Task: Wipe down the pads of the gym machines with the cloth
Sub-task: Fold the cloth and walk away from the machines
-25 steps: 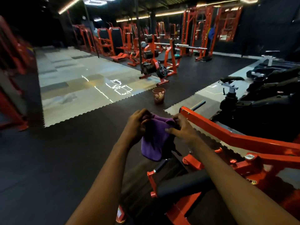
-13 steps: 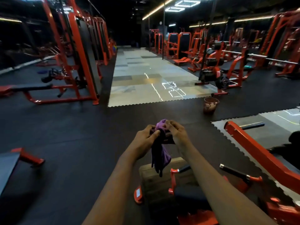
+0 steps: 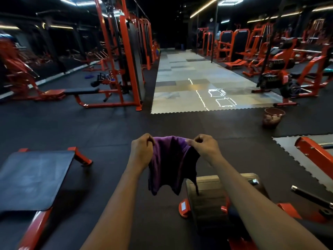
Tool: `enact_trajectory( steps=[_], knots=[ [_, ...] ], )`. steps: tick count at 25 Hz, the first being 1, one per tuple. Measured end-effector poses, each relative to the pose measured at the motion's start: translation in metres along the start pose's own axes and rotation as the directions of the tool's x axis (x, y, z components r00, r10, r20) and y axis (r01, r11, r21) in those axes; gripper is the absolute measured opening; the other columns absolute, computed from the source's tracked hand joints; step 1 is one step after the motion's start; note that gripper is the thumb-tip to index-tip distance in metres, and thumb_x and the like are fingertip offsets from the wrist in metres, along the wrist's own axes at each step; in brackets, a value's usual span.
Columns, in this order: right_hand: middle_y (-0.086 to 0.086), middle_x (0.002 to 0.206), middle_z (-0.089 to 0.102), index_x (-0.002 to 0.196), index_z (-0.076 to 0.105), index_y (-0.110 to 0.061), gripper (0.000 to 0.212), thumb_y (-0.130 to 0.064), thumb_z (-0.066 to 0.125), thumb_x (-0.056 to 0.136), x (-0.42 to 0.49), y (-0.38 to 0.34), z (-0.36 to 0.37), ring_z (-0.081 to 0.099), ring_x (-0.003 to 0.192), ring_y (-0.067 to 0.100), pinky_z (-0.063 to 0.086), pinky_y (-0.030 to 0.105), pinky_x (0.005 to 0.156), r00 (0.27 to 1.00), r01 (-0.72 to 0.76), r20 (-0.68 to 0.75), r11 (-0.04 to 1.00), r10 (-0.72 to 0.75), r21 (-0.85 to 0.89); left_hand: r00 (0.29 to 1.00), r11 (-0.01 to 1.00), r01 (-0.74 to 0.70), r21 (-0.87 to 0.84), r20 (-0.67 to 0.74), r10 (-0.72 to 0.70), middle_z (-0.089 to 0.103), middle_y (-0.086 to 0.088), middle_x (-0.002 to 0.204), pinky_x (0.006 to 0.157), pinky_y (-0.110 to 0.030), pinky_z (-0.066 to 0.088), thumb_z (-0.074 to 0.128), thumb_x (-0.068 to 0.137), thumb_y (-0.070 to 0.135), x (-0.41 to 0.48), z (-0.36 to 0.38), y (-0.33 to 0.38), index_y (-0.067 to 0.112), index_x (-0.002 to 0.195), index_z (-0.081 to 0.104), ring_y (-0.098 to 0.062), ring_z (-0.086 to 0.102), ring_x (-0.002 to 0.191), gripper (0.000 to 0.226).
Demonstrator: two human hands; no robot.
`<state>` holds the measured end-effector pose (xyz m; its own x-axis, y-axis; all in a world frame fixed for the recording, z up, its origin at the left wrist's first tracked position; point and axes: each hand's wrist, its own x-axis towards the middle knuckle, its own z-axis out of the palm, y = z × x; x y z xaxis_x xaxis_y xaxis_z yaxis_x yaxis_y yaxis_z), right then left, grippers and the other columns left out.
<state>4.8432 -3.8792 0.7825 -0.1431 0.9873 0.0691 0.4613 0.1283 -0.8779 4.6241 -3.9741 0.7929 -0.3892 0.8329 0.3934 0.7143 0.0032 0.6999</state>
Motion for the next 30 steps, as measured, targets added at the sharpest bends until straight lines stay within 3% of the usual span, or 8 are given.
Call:
enact_trajectory(
  steps=[2, 6, 9, 12, 18, 25, 28, 30],
  knots=[
    [0.002, 0.087, 0.064, 0.089, 0.064, -0.012, 0.019, -0.015, 0.081, 0.082, -0.001, -0.007, 0.015, 0.060, 0.077, 0.014, 0.043, 0.019, 0.055, 1.000, 0.002, -0.002, 0.995, -0.003, -0.097, 0.999, 0.999, 0.016, 0.035, -0.047, -0.014, 0.062, 0.002, 0.075, 0.058, -0.008, 0.035, 0.060, 0.088, -0.002, 0.006, -0.026, -0.026, 0.008, 0.091, 0.067, -0.006, 0.053, 0.062, 0.012],
    [0.004, 0.098, 0.062, 0.100, 0.061, -0.014, 0.022, 0.001, 0.070, 0.086, 0.005, -0.014, 0.034, 0.058, 0.079, 0.011, 0.045, 0.017, 0.055, 0.994, -0.066, -0.086, 0.995, 0.060, -0.070, 0.996, 0.997, 0.033, 0.071, -0.084, -0.027, 0.064, -0.004, 0.090, 0.072, -0.026, 0.041, 0.067, 0.080, -0.005, 0.011, -0.058, -0.067, 0.009, 0.114, 0.058, -0.018, 0.059, 0.079, 0.038],
    [0.004, 0.094, 0.068, 0.101, 0.072, -0.011, 0.010, -0.012, 0.073, 0.090, 0.012, -0.013, 0.044, 0.062, 0.085, 0.017, 0.047, 0.026, 0.069, 0.979, -0.053, -0.201, 0.996, 0.038, -0.069, 0.962, 0.998, 0.026, 0.060, -0.273, -0.009, 0.067, -0.007, 0.085, 0.070, -0.028, 0.044, 0.063, 0.081, -0.009, 0.018, -0.067, -0.087, 0.006, 0.096, 0.065, -0.025, 0.065, 0.079, 0.021],
    [0.003, 0.087, 0.067, 0.101, 0.070, -0.011, 0.016, -0.026, 0.064, 0.099, 0.010, -0.012, 0.053, 0.063, 0.083, 0.018, 0.044, 0.023, 0.062, 0.961, 0.086, -0.267, 0.995, -0.068, 0.056, 0.908, 0.999, -0.002, 0.043, -0.418, 0.020, 0.066, -0.010, 0.084, 0.066, -0.031, 0.043, 0.062, 0.092, 0.000, 0.019, -0.071, -0.085, 0.005, 0.090, 0.064, -0.026, 0.063, 0.077, 0.005],
    [0.000, 0.071, 0.054, 0.083, 0.056, -0.014, 0.049, -0.049, 0.031, 0.107, 0.009, -0.033, 0.060, 0.053, 0.066, 0.017, 0.042, 0.031, 0.059, 0.870, 0.135, -0.492, 0.971, -0.021, 0.197, 0.756, 0.991, -0.033, -0.130, -0.652, -0.060, 0.052, -0.005, 0.078, 0.060, -0.032, 0.028, 0.042, 0.108, 0.023, 0.006, -0.063, -0.047, 0.000, 0.101, 0.049, -0.020, 0.048, 0.067, 0.025],
    [0.021, 0.090, 0.071, 0.086, 0.070, 0.002, 0.072, -0.065, 0.045, 0.097, 0.031, -0.027, 0.064, 0.067, 0.088, 0.038, 0.052, 0.042, 0.073, 0.924, -0.204, -0.305, 0.972, 0.231, 0.118, 0.853, 0.915, 0.402, -0.046, -0.346, -0.392, 0.064, -0.026, 0.103, 0.071, -0.041, 0.040, 0.044, 0.106, 0.034, 0.023, -0.053, -0.056, 0.008, 0.098, 0.047, -0.041, 0.061, 0.095, 0.028],
    [0.006, 0.073, 0.063, 0.072, 0.062, -0.010, 0.057, -0.061, 0.051, 0.095, 0.020, -0.044, 0.088, 0.060, 0.071, 0.023, 0.047, 0.033, 0.060, 0.981, -0.078, -0.162, 0.985, 0.103, 0.156, 0.901, 0.941, 0.335, -0.041, -0.278, -0.333, 0.066, -0.022, 0.097, 0.074, -0.039, 0.047, 0.055, 0.102, 0.032, 0.031, -0.041, -0.045, 0.003, 0.097, 0.056, -0.038, 0.064, 0.090, 0.029],
    [0.002, 0.069, 0.061, 0.068, 0.062, -0.016, 0.051, -0.057, 0.053, 0.097, 0.013, -0.056, 0.107, 0.057, 0.065, 0.017, 0.048, 0.032, 0.061, 0.998, 0.034, -0.063, 0.982, -0.023, 0.184, 0.966, 0.979, 0.195, -0.058, -0.160, -0.202, 0.064, -0.006, 0.084, 0.065, -0.027, 0.048, 0.062, 0.099, 0.032, 0.036, -0.034, -0.035, 0.008, 0.091, 0.060, -0.017, 0.063, 0.073, 0.025]
  ],
)
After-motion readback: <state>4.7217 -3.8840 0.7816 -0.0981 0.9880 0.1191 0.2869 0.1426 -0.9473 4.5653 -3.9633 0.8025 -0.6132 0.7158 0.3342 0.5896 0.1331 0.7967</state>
